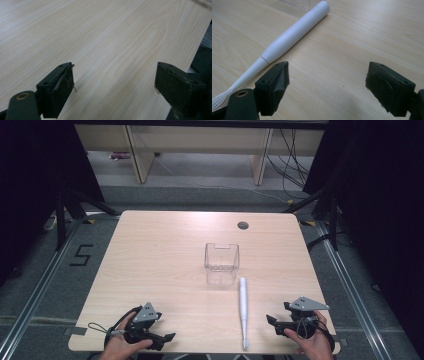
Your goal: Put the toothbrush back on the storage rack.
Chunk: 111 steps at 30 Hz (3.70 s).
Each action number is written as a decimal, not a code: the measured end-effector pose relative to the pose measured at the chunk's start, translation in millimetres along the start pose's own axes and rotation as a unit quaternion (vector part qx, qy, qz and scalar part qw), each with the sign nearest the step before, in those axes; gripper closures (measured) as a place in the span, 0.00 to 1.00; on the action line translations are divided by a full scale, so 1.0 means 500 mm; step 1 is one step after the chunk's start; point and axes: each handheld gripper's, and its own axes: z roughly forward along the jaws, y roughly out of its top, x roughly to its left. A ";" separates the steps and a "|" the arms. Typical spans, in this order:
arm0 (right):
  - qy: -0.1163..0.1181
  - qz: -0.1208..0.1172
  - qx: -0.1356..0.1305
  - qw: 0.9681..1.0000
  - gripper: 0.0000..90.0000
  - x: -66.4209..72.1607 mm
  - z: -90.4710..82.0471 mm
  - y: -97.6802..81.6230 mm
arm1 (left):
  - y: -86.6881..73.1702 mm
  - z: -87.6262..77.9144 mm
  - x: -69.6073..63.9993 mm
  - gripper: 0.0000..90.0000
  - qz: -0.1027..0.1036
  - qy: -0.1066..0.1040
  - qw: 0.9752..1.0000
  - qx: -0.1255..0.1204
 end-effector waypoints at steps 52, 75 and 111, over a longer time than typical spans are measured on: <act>0.057 -0.014 -0.013 0.998 0.66 -0.020 0.074 0.092 | -0.002 0.003 0.001 0.17 -0.011 0.003 1.000 -0.001; 0.075 -0.068 0.003 0.995 0.95 -0.007 0.131 0.147 | -0.001 0.003 0.003 0.17 -0.005 0.005 1.000 0.001; 0.077 -0.119 0.066 0.988 1.00 0.000 0.250 0.200 | -0.001 0.003 0.001 0.17 -0.007 -0.001 1.000 0.000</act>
